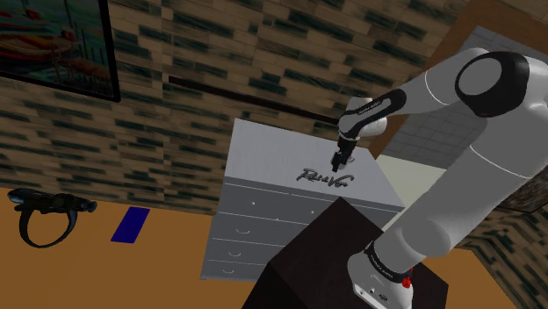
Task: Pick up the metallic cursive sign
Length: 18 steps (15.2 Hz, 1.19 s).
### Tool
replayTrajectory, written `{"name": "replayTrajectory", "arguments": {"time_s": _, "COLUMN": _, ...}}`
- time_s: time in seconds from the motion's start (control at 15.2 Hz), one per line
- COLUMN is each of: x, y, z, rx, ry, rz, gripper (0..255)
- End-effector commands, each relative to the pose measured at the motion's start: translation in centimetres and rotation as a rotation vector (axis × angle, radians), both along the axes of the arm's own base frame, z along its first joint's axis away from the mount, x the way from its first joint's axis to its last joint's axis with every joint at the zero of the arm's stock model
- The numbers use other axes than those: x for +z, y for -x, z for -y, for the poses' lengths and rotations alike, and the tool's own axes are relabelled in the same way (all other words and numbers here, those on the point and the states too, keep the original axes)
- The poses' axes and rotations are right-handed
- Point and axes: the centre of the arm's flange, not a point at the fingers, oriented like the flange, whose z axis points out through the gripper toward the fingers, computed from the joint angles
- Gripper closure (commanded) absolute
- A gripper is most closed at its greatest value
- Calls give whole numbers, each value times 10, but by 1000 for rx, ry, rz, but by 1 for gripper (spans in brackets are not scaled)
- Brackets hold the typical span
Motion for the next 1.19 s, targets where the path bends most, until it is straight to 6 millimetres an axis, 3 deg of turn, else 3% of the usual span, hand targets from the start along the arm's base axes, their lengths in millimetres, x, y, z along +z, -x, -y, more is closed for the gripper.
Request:
{"name": "replayTrajectory", "arguments": {"time_s": 0.0, "x": -22, "y": -6, "z": 18, "rx": 12, "ry": -2, "rz": -6, "gripper": 0}}
{"name": "replayTrajectory", "arguments": {"time_s": 0.2, "x": -51, "y": -13, "z": 39, "rx": 25, "ry": -7, "rz": -15, "gripper": 0}}
{"name": "replayTrajectory", "arguments": {"time_s": 0.79, "x": -91, "y": -13, "z": 39, "rx": 25, "ry": -7, "rz": -15, "gripper": 0}}
{"name": "replayTrajectory", "arguments": {"time_s": 0.86, "x": -90, "y": -13, "z": 40, "rx": 25, "ry": -7, "rz": -15, "gripper": 255}}
{"name": "replayTrajectory", "arguments": {"time_s": 1.12, "x": -90, "y": -13, "z": 40, "rx": 25, "ry": -7, "rz": -15, "gripper": 255}}
